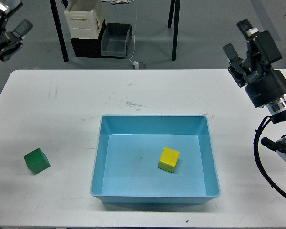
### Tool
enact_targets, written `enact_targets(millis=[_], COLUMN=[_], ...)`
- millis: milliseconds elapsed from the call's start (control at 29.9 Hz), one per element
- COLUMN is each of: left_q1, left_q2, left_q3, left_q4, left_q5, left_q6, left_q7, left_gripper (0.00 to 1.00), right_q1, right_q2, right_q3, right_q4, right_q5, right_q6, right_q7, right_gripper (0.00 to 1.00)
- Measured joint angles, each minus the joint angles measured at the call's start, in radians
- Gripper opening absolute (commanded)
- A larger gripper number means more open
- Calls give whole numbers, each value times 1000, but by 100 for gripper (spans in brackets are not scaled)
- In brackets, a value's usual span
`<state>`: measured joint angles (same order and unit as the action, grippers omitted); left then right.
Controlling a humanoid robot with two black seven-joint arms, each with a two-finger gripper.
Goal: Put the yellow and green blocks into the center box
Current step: 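Move the left gripper down to the green cube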
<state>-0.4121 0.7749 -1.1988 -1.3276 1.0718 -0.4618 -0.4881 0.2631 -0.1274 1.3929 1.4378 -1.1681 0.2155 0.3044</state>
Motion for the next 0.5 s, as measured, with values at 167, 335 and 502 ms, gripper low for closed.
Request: enact_targets(millis=[167, 335, 502], left_q1=[-6, -16, -105], left_q2=[34, 157, 229], left_q3=[1, 80, 274], left_q4=[-45, -136, -173], left_q5=[27, 265, 582], left_q6=[-26, -27, -27], left_q7=[-1, -1, -1], left_gripper=[100, 100, 100], right_q1=[-101, -168, -209], right_q2=[12, 21, 23], right_q3=[85, 143, 159], right_q4=[6, 7, 7], right_q5=[192, 404, 460], right_q6=[0, 3, 3], right_q7=[-96, -185, -195], right_gripper=[100, 100, 100])
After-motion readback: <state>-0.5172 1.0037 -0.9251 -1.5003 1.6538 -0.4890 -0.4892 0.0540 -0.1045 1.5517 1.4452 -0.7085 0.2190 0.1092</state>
